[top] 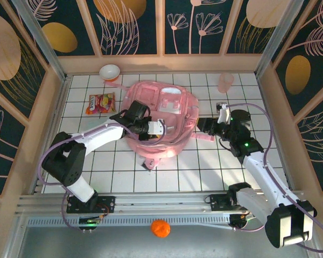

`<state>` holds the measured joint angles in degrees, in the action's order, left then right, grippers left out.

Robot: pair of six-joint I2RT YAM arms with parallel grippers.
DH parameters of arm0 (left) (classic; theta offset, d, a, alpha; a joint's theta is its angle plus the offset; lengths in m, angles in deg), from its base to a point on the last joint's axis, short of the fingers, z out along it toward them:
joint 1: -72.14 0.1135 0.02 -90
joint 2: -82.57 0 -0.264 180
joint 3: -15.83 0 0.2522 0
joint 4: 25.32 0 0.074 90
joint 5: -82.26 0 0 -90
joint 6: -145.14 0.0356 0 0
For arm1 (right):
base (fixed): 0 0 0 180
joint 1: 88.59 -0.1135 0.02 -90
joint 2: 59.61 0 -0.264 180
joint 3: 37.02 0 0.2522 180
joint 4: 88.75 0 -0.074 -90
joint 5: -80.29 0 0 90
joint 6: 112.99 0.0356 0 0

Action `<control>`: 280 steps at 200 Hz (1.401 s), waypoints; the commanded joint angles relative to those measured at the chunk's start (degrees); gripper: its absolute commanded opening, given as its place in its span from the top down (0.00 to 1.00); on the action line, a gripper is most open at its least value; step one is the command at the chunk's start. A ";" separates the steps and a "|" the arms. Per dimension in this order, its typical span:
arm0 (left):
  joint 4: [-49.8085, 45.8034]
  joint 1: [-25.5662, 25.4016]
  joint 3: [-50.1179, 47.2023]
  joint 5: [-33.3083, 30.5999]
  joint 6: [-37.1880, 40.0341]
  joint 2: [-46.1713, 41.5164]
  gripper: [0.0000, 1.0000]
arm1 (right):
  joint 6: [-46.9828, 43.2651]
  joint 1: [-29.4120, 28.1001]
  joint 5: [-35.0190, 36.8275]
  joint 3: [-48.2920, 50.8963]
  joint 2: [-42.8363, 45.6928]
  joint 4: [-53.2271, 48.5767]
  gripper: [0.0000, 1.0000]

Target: Pack the student bag

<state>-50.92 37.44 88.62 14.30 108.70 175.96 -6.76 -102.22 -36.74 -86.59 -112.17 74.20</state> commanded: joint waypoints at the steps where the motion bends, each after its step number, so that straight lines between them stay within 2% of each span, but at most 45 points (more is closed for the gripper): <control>1: 10.05 1.88 -2.05 6.66 -6.10 -6.83 1.00 | -5.09 -0.42 -0.21 1.10 0.52 0.90 0.48; 17: 12.82 3.87 -2.21 13.14 -10.96 -10.02 1.00 | -8.46 -0.38 -1.26 1.10 -0.18 2.20 0.48; 30: 14.41 4.74 -2.23 15.91 -13.37 -12.04 1.00 | -11.99 -0.39 -2.80 0.94 -1.36 3.34 0.47; 43: 15.51 5.31 -2.08 17.31 -14.47 -13.74 1.00 | -16.54 -0.30 -5.16 0.53 -3.15 4.40 0.47; 66: 17.23 6.34 -2.08 19.21 -15.84 -15.66 1.00 | -22.22 -0.13 -4.97 -1.67 -7.55 6.00 0.46; 91: 16.47 6.57 -2.09 19.43 -14.10 -16.16 1.00 | -31.60 -0.09 -8.29 -5.70 -14.49 4.66 0.46; 107: 15.26 6.57 -2.24 19.28 -12.22 -16.27 1.00 | -38.49 -0.09 -10.96 -8.72 -18.77 2.10 0.45; 130: 14.12 6.57 -2.91 19.11 -9.11 -16.50 1.00 | -53.32 -0.13 -14.46 -12.28 -23.81 -5.05 0.43; 174: 13.96 6.57 -4.53 17.75 -5.42 -17.19 1.00 | -71.39 0.24 -14.96 -21.38 -34.93 -20.70 0.42; 196: 13.20 6.60 -4.63 17.68 -2.84 -17.34 1.00 | -75.87 0.66 -15.54 -23.65 -38.96 -21.78 0.44; 239: 11.68 6.57 -5.42 17.53 1.85 -17.86 1.00 | -79.18 1.80 -16.78 -27.38 -43.95 -19.65 0.44; 280: 11.22 6.62 -5.50 17.24 2.73 -17.96 1.00 | -83.13 1.47 -17.28 -30.29 -48.00 -22.53 0.45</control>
<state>-44.16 43.76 82.34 27.75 108.16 161.03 -85.77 -100.58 -53.11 -114.92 -157.94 54.51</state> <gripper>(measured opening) 0.046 0.556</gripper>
